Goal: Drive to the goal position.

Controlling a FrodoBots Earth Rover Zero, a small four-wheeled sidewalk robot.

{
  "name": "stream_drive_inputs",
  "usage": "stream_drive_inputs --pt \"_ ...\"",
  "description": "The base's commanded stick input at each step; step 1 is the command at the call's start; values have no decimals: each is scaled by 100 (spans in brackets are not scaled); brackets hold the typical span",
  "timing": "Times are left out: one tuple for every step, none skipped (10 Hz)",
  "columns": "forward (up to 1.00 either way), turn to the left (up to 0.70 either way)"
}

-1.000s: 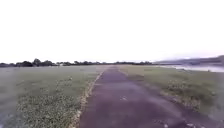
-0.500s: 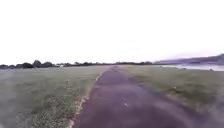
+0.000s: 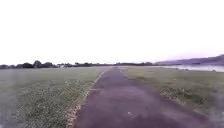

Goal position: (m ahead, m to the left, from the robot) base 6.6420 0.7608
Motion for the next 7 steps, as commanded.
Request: stream_drive_inputs --pt "50 0" --pt "50 0" --pt "50 0" --pt "50 0" --pt "50 0" --pt "50 0" --pt "50 0"
